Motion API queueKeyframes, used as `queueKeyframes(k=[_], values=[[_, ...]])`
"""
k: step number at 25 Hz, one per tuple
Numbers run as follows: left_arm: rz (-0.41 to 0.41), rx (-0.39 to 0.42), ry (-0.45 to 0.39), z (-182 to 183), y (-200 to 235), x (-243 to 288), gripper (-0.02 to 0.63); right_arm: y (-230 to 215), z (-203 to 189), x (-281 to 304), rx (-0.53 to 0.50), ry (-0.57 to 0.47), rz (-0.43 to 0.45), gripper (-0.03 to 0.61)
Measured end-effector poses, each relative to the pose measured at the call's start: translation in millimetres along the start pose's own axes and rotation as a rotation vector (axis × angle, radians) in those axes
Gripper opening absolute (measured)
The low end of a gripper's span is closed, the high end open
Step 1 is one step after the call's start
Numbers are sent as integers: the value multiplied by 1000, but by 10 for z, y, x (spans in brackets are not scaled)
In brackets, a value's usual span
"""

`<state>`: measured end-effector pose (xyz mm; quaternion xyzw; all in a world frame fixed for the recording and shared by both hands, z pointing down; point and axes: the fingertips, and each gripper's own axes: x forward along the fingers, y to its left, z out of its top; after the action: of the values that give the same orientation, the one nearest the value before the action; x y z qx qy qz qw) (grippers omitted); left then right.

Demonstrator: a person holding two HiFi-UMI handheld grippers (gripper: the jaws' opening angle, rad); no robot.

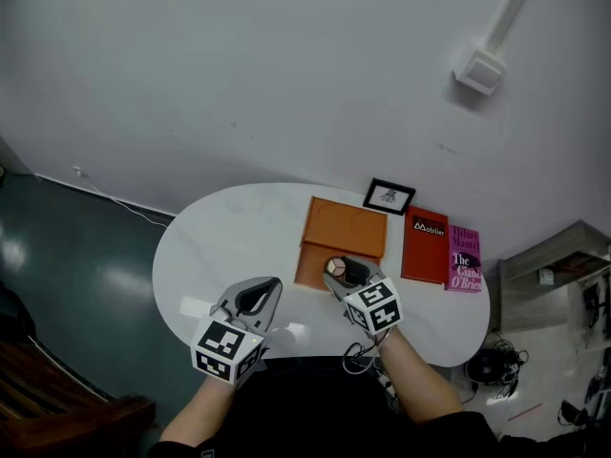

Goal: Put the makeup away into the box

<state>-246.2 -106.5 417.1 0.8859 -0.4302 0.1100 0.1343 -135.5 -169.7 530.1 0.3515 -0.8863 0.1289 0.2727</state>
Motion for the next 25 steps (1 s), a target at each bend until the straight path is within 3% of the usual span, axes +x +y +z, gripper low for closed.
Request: queueKeyframes(k=[14, 25], values=[[30, -82, -9, -52, 314, 33, 14, 144, -341, 547, -53, 148, 65, 235], [70, -132, 66, -234, 437, 214, 14, -9, -677, 970, -96, 251, 128, 235]])
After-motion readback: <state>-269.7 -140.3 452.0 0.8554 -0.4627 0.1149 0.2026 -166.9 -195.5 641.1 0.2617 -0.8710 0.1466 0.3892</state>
